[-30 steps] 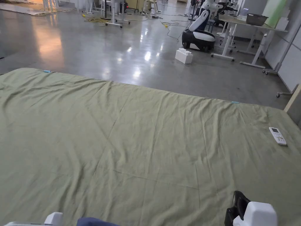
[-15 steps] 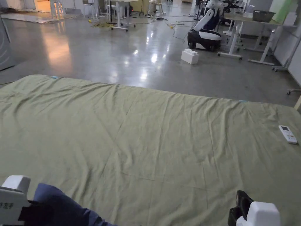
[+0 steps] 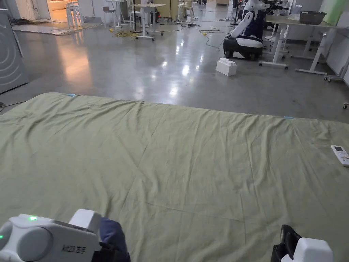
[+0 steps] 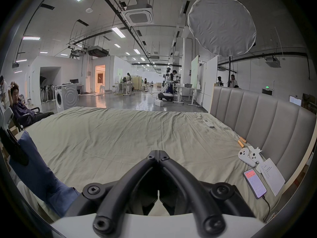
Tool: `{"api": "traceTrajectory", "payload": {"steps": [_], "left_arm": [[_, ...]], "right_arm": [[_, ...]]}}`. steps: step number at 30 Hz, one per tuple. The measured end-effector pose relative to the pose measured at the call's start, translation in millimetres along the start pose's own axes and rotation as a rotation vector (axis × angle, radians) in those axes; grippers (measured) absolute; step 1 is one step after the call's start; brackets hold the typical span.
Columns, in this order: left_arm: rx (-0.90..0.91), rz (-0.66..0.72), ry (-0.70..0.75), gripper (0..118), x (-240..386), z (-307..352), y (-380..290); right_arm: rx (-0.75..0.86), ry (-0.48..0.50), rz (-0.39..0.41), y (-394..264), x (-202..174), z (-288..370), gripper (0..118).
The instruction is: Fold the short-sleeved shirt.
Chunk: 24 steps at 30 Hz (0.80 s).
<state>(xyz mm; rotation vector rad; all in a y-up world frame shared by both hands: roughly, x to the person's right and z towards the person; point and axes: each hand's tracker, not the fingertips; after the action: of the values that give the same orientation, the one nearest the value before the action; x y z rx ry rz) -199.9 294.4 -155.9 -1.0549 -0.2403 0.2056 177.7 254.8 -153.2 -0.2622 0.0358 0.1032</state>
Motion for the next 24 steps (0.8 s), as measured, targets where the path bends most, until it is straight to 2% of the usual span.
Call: {"api": "traceTrajectory", "payload": {"steps": [10, 14, 18, 19, 20, 23, 24], "left_arm": [[-0.076, 0.029, -0.051, 14, 66.1, -91.4, -18.0], [-0.112, 0.019, -0.017, 15, 84.0, -126.7, -26.2], [-0.117, 0.067, -0.006, 18, 87.7, -148.4, -31.2], [-0.108, 0.078, -0.01, 21, 88.1, -147.9, -32.7], [-0.098, 0.083, -0.032, 29, 86.3, -143.9, -33.9], [-0.089, 0.093, -0.18, 61, 79.6, -126.4, -32.8], [-0.089, 0.093, -0.217, 62, 76.9, -120.8, -32.5]], "right_arm": [[-0.02, -0.014, -0.022, -8.0, 5.8, 2.6, 0], [-0.023, -0.021, -0.025, -8.7, 7.9, 4.0, 0], [-0.025, -0.027, -0.027, -9.4, 9.4, 4.5, 0], [-0.025, -0.027, -0.029, -9.7, 9.9, 4.6, 0], [-0.026, -0.027, -0.029, -9.8, 10.3, 4.8, 0], [-0.028, -0.03, -0.025, -10.3, 11.4, 5.5, 0], [-0.029, -0.03, -0.026, -10.4, 11.7, 5.3, 0]]}}
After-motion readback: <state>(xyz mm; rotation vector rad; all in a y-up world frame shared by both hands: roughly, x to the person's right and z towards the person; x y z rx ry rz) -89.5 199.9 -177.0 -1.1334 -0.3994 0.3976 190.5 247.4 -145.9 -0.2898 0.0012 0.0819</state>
